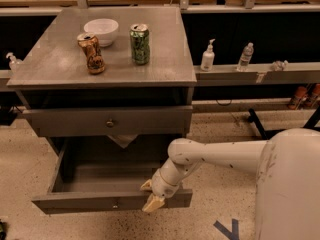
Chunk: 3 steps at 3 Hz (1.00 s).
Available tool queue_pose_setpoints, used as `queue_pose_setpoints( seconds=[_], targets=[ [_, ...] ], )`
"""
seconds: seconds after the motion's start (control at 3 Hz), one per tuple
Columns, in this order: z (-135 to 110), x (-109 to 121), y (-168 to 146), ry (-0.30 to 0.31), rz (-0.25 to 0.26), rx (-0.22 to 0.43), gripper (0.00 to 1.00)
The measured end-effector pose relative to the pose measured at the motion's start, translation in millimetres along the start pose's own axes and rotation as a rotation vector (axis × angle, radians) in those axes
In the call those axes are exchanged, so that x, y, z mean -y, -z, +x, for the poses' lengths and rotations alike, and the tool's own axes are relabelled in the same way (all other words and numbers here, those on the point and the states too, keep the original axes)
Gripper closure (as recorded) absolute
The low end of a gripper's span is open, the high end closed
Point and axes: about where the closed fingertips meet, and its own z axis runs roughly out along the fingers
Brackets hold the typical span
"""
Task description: Open middle drawer
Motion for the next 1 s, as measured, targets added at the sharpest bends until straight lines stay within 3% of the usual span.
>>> queue_pose_setpoints(
  seconds=[0.33, 0.67, 1.0],
  targets=[
    [0, 0, 0, 0.000, 0.000, 0.000, 0.02],
    [-1, 2, 3, 0.003, 0.008, -0.011, 0.00],
    [-4, 15, 20, 0.023, 0.051, -0.081, 0.00]
  ],
)
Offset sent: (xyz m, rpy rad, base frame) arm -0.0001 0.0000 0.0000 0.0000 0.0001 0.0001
